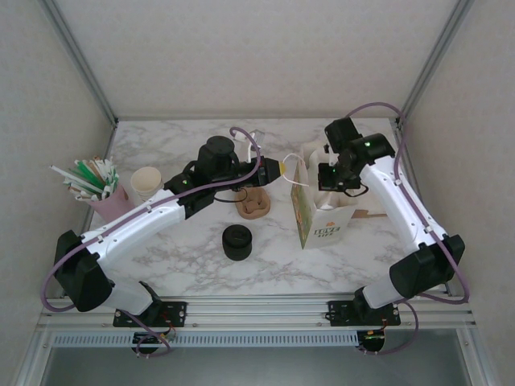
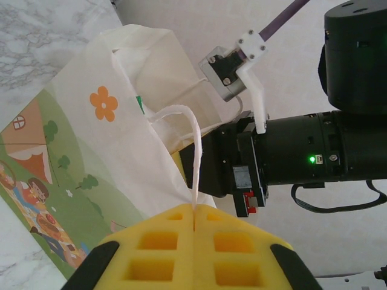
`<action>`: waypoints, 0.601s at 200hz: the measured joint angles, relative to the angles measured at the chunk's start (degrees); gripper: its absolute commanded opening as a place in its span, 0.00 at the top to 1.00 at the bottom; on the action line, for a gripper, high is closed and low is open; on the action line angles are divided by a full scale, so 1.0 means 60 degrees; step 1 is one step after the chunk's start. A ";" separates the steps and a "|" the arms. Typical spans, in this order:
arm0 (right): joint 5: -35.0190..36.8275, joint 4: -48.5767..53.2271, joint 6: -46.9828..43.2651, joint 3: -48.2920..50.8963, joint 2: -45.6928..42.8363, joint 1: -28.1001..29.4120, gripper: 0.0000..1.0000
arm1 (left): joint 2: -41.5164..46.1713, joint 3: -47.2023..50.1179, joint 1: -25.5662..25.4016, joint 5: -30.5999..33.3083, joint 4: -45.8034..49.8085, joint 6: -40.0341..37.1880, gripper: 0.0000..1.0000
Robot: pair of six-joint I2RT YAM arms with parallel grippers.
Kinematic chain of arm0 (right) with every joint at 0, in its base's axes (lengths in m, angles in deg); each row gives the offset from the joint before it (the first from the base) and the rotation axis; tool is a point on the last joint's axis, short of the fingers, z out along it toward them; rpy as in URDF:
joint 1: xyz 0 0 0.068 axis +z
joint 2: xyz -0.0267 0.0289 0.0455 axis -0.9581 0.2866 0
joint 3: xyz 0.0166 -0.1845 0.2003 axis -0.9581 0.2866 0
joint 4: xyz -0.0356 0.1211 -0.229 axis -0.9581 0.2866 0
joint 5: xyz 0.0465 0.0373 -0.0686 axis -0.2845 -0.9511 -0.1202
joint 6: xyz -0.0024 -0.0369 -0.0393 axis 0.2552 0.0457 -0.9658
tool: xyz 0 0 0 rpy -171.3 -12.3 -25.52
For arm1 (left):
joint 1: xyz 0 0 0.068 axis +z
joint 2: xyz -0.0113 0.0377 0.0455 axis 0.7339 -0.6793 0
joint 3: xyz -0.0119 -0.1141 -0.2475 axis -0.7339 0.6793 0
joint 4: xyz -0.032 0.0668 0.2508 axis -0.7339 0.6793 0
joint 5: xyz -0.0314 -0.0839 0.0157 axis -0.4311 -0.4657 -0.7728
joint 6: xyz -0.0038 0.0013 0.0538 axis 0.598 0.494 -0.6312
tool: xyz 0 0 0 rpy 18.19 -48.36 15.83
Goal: Pack the takeout coffee
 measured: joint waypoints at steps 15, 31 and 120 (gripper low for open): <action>-0.0004 -0.0113 -0.0004 0.0069 0.0055 0.0058 1.00 | 0.0000 0.0000 0.0000 0.0022 0.0000 0.0000 1.00; -0.0004 -0.0149 -0.0004 0.0149 0.0117 0.0135 1.00 | 0.0000 0.0000 0.0000 0.0022 0.0000 0.0000 1.00; 0.0288 -0.0102 0.0076 -0.0018 -0.0055 0.0229 0.65 | -0.0004 0.0000 0.0000 0.0131 0.0000 0.0007 0.93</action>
